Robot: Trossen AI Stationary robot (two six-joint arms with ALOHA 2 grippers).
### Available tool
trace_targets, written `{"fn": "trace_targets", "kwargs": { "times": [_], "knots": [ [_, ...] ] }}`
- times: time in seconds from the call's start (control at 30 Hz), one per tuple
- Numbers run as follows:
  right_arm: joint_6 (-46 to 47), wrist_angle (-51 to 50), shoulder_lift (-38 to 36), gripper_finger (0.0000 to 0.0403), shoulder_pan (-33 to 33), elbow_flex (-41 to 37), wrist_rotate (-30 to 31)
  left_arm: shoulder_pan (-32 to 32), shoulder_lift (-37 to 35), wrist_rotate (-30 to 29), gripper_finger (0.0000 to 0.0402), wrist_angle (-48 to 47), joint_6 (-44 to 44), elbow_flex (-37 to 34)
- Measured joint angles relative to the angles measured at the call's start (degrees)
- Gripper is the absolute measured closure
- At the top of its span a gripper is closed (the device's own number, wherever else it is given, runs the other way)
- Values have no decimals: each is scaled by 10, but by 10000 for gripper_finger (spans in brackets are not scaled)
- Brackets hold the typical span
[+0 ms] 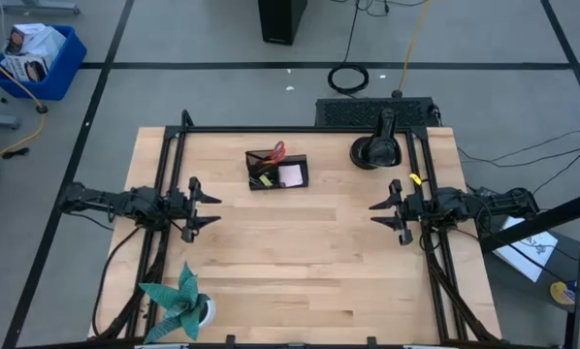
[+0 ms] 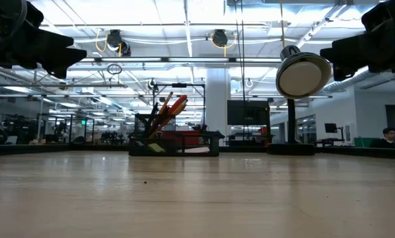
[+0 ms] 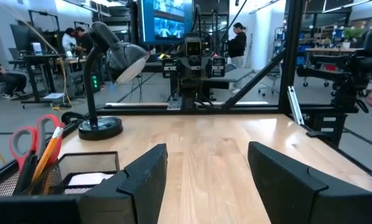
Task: Pick and place office supplies into organizer
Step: Return to Home Position
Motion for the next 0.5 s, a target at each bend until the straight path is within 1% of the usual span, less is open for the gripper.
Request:
{"fn": "trace_targets", "kwargs": {
  "times": [0.03,0.1,0.17,0.23,0.33,0.5],
  "knots": [
    [1,0,1,273,0,-2,0,0,2,-2,172,0,-2,0],
    [35,-1,4,273,0,-3,-1,0,9,-11,172,2,-9,0],
    [79,-1,9,273,0,-3,-2,0,16,-22,172,10,-55,-1],
    [99,0,11,273,0,-3,-2,0,23,-24,172,17,-109,-2],
    [105,0,12,273,0,-3,-2,0,24,-25,172,31,-151,-2],
    [105,0,12,273,0,-3,-2,0,24,-25,172,30,-162,-2]
  ]
}}
